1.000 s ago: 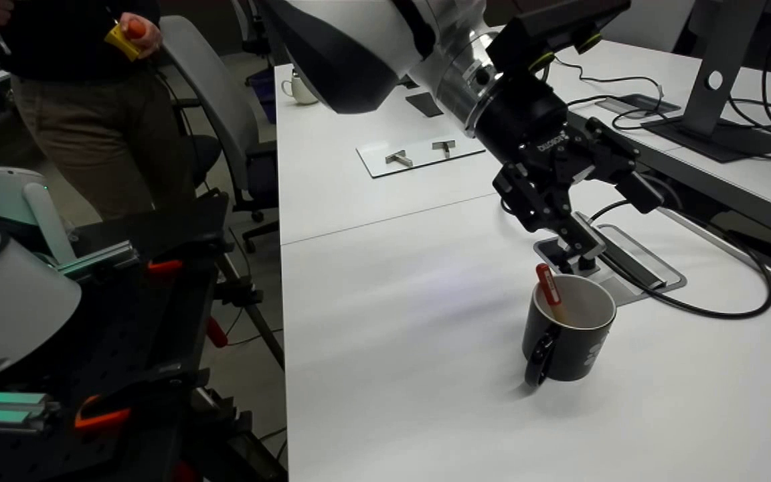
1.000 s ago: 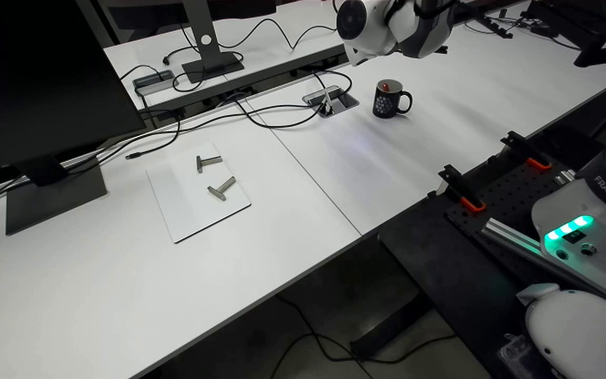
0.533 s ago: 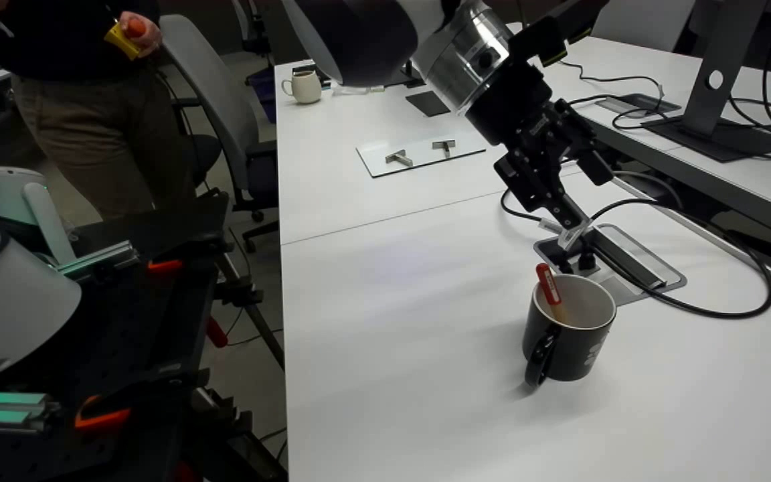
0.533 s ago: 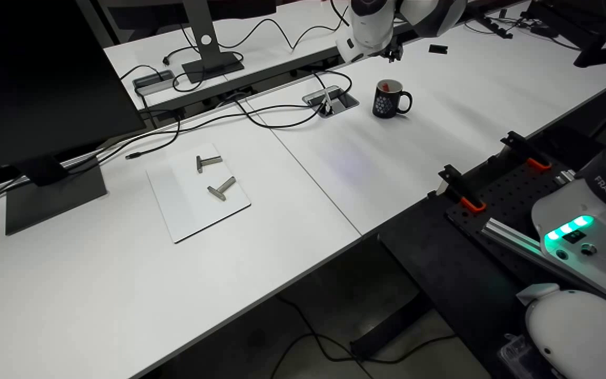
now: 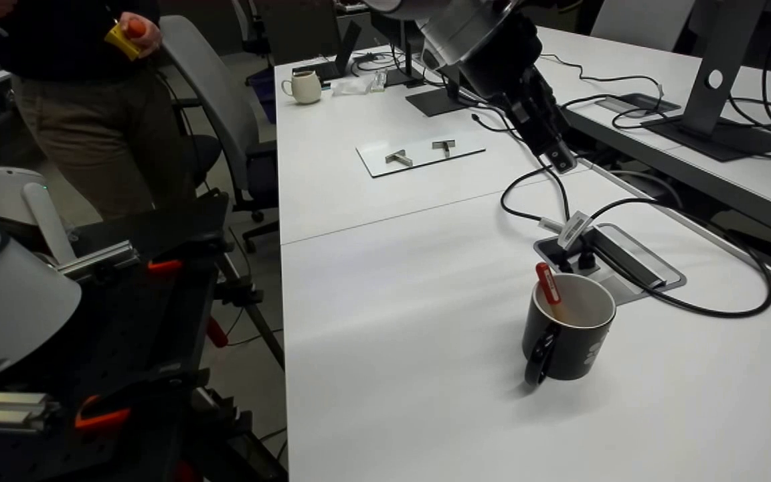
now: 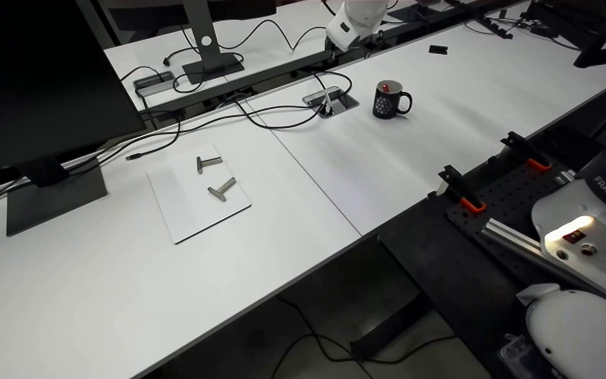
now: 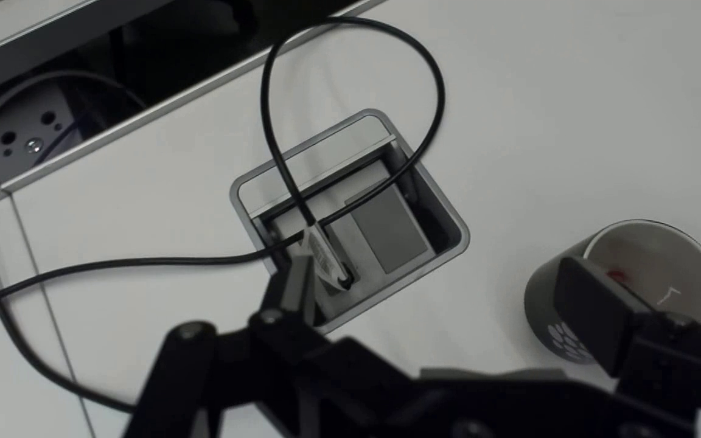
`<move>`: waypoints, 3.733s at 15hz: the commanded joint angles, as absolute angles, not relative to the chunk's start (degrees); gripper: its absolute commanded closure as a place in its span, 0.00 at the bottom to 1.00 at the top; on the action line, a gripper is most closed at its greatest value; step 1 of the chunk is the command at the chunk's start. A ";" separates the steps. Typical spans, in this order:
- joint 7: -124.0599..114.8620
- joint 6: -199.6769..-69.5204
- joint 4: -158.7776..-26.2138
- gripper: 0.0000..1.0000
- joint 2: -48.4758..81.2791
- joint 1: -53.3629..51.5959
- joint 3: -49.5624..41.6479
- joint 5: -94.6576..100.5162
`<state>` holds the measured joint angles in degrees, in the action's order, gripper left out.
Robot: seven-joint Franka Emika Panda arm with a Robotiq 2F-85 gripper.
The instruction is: Put the pen in the mug
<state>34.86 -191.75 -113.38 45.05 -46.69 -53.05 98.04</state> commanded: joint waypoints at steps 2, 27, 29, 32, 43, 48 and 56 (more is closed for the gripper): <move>43.62 -196.07 -108.70 0.00 40.54 -38.72 -45.64 103.90; 72.05 -197.19 -107.65 0.00 35.98 -2.32 -5.83 130.58; 73.99 -196.74 -108.65 0.00 35.79 -2.38 -4.53 131.38; 76.47 -196.97 -108.86 0.00 36.04 -0.12 -0.03 131.65; 66.20 -182.46 -112.18 0.00 36.64 9.66 17.00 122.05; 61.72 -177.06 -111.95 0.00 37.07 10.30 19.11 124.08; 55.76 -170.28 -112.72 0.00 37.56 10.49 19.55 115.60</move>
<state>59.25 -173.57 -112.42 37.37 10.93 19.60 120.33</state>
